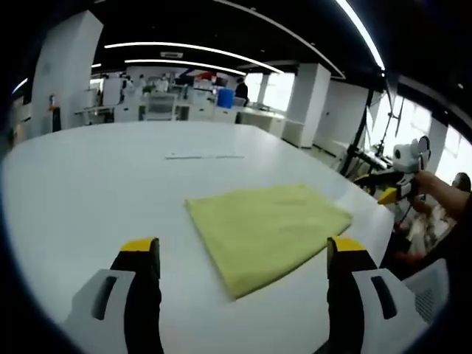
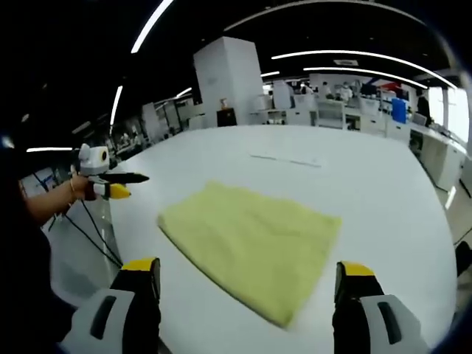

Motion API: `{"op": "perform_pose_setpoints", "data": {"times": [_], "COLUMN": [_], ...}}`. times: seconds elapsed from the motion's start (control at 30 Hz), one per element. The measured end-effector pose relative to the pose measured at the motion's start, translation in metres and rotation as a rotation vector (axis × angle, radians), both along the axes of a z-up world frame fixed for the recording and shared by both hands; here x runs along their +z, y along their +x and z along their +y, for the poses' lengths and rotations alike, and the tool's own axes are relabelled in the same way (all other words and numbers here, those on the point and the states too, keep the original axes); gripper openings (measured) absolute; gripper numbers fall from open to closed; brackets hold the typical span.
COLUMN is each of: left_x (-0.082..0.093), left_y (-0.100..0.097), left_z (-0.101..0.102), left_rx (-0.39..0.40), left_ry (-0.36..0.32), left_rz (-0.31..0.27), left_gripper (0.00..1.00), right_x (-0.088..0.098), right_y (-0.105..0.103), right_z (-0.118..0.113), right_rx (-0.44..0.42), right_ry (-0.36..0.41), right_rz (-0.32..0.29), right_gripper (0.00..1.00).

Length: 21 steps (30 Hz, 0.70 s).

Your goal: Fold the garment on the visible template until the final outline fits inside the template.

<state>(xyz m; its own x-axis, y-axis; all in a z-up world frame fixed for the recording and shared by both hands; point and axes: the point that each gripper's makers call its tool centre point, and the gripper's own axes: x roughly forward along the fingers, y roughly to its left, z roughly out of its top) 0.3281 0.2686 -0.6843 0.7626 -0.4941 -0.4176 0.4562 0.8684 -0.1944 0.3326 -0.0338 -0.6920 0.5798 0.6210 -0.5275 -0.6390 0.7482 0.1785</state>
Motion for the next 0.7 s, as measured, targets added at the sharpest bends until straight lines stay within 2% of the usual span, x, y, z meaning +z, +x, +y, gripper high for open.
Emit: {"op": "perform_pose_setpoints", "data": {"times": [0.1,0.27,0.7], "left_x": [0.003,0.004,0.001], "left_y": [-0.001,-0.002,-0.004], "left_z": [0.001,0.001,-0.001], "left_rx": [0.0,-0.006,-0.007], "left_ry": [0.012,0.016,0.025], "left_rz": [-0.013,-0.012,-0.004], "left_gripper": [0.98,0.99,0.99], "right_x": [0.003,0.012,0.007], "right_y": [-0.001,0.002,0.003], "right_z": [0.001,-0.001,-0.004], "right_rx": [-0.005,-0.041,-0.059], "right_ry": [0.01,0.065,0.068], "right_rz": [-0.005,-0.02,-0.014], "right_gripper": [0.99,0.99,0.99]}}
